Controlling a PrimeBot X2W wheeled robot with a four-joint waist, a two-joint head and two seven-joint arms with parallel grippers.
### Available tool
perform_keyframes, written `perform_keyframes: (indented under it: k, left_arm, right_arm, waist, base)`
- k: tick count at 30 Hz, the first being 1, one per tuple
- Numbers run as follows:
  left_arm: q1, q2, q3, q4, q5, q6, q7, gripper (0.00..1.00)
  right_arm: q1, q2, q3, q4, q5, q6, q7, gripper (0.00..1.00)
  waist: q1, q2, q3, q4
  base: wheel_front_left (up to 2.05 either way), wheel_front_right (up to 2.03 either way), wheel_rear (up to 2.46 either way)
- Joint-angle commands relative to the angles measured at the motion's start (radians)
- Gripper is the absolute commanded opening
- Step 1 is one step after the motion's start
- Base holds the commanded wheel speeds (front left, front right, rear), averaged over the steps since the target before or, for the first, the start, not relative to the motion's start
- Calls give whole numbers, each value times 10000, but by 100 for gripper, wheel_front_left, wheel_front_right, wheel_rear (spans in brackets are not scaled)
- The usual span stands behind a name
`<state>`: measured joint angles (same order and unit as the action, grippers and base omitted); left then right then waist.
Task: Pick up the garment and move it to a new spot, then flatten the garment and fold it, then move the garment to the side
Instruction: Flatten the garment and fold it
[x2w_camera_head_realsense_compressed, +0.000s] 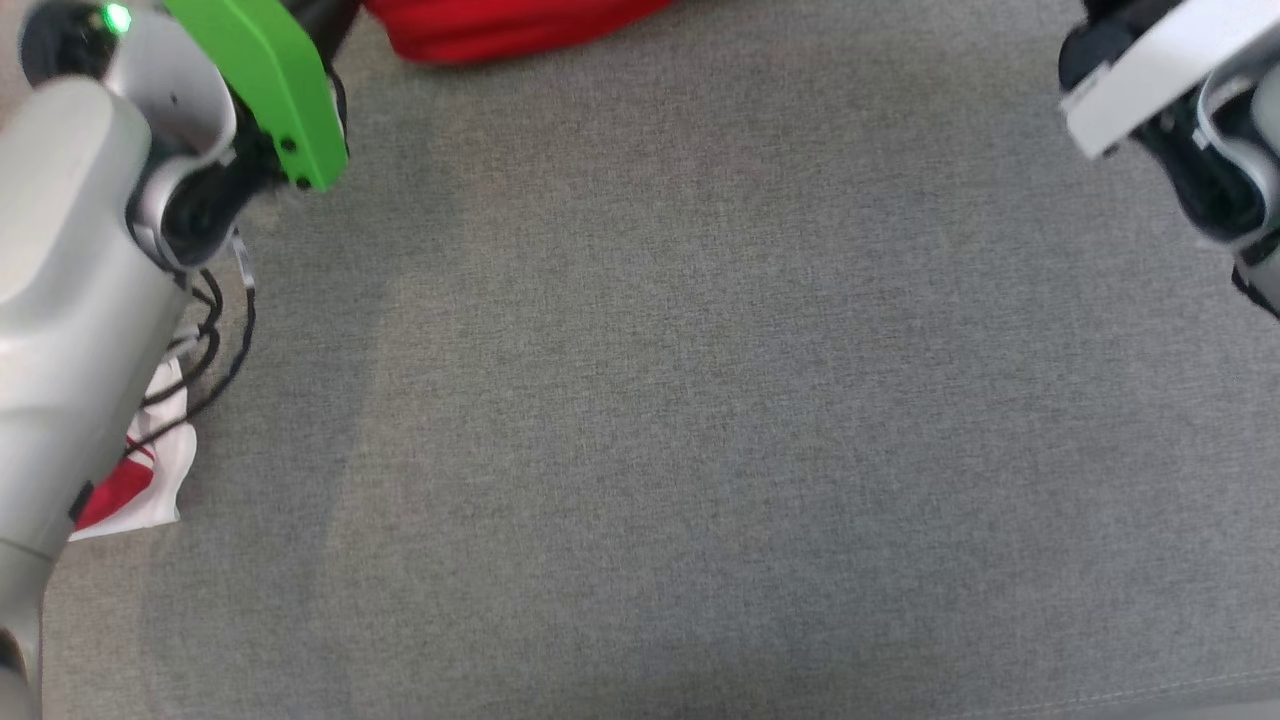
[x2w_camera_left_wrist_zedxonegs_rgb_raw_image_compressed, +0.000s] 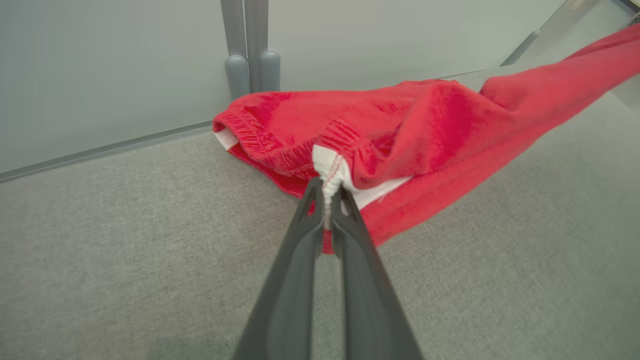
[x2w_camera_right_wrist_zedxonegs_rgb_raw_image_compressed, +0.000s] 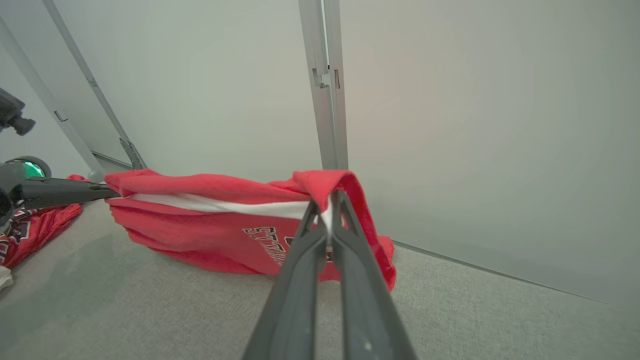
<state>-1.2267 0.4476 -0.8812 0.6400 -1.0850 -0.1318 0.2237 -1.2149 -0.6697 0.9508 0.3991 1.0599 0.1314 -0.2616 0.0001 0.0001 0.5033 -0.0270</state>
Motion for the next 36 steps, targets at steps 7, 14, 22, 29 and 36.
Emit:
perform_keyframes:
  k: [7,14,22,29,36]
  left_arm:
    - [1795,709,-523,-844,-1365,28,1775,0]
    - [3213,1292,-790,-2128,-2087,359,2675,0]
    - [4615,2197,-1036,-4350,-2871,1133,3554,0]
    - [5456,3025,-1191,-6420,-3509,1852,4266,0]
    - [5343,3260,-943,-7102,-3849,2419,4445,0]
  right_arm:
    - [1621,-841,1555,-559,1072,-14,887,0]
    - [2518,-1316,2477,-1174,2032,-13,1917,0]
    - [3486,-2274,2870,-2624,3479,-11,3262,0]
    - [4239,-3430,2888,-3966,4906,-7,4099,0]
    - [3785,-3885,2569,-4372,4921,-7,4244,0]
  waist:
    - [-1,-1,-1873,-129]
    - [-1,-1,-3014,-293]
    - [-1,-1,-3668,-298]
    - [-1,-1,-3863,-149]
    - [-1,-1,-3613,6]
  base:
    - [0,0,0]
    - [0,0,0]
    - [0,0,0]
    - [0,0,0]
    - [0,0,0]
